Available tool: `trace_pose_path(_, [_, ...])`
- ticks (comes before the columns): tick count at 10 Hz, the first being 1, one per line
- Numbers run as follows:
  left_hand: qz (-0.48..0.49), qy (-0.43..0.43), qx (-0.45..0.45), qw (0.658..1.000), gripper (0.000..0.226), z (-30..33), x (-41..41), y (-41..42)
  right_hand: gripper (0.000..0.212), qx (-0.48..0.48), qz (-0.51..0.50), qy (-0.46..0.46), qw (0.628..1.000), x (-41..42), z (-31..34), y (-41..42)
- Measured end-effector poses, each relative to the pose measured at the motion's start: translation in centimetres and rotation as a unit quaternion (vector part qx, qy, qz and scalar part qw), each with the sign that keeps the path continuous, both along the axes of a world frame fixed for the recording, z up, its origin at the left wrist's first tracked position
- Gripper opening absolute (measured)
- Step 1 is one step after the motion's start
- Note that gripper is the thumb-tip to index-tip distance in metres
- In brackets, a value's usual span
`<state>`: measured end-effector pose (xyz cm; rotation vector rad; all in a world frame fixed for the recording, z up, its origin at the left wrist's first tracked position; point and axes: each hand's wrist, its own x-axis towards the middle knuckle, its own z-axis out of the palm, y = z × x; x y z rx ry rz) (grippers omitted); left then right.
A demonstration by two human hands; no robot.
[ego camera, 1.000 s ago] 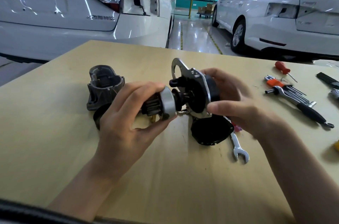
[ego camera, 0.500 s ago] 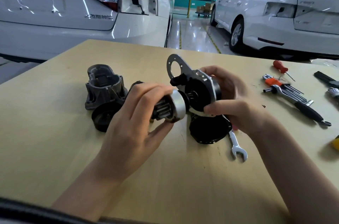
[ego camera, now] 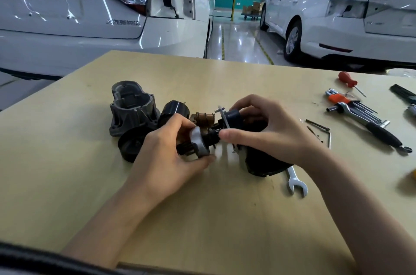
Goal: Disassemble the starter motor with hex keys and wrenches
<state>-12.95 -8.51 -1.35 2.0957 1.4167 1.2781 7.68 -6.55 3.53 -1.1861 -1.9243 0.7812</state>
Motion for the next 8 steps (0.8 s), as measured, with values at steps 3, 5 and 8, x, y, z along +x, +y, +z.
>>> trace_pose_path(3, [0.014, 0.079, -0.033, 0.996, 0.045, -0.2, -0.2, 0.1, 0.056, 0.102, -0.041, -0.23, 0.967, -0.3, 0.0, 0.1])
trace_pose_path(5, [0.029, 0.118, 0.003, 0.993, 0.047, -0.3, -0.1, 0.4, 0.063, 0.134, -0.046, -0.238, 0.961, -0.1, -0.2, 0.1])
trace_pose_path(8, [0.061, 0.181, 0.043, 0.981, 0.063, -0.6, -0.1, -0.4, 0.031, 0.152, -0.155, -0.028, 0.976, 2.0, -0.3, -1.8])
